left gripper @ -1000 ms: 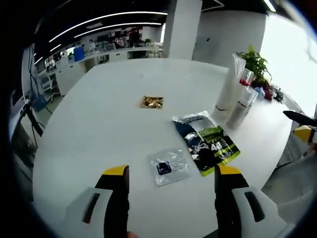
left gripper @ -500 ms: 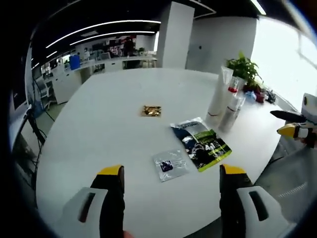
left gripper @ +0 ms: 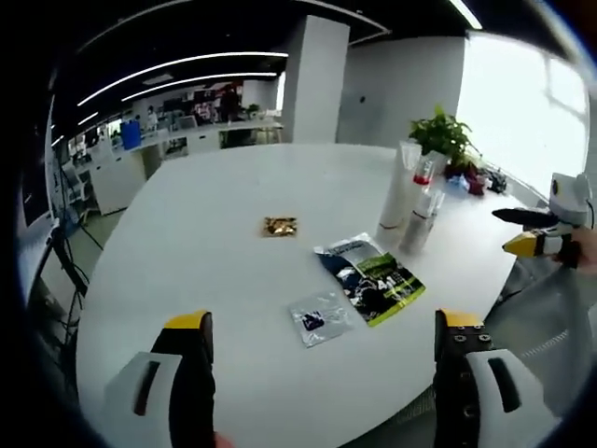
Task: Arrange the skincare products in the storage area until every visible bottle or jar stands upright without overlapping.
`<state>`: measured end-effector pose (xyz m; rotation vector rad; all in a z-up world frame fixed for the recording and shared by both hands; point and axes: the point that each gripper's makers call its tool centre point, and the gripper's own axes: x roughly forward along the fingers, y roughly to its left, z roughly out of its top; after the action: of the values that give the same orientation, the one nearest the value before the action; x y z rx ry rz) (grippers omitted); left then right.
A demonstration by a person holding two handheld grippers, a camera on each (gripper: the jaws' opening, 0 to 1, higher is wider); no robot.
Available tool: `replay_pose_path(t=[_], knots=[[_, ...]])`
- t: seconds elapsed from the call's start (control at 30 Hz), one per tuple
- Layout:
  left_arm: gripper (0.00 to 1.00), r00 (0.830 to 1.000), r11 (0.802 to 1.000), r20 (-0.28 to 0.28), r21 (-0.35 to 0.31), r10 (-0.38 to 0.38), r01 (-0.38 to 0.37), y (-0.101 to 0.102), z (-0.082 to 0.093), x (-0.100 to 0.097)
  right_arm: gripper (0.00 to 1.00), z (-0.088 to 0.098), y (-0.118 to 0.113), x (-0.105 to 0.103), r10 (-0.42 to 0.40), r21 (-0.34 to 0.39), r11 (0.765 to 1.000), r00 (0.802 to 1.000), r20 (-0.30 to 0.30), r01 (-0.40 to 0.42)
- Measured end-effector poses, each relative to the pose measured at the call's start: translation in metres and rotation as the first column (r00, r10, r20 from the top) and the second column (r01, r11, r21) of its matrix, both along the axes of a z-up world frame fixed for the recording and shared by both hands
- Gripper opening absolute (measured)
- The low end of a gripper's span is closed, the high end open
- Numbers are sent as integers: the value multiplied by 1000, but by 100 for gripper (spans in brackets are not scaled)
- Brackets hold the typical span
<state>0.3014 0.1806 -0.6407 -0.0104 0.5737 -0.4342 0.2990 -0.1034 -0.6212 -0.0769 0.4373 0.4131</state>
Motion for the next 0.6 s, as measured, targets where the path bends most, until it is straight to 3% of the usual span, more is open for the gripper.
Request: replay_pose_path(t=[0.6], knots=[[97,1000,1000,-7,-13,19,-19,5,-6,-4,95,0,-1,0,6,1,1000,1000,-4,-6]])
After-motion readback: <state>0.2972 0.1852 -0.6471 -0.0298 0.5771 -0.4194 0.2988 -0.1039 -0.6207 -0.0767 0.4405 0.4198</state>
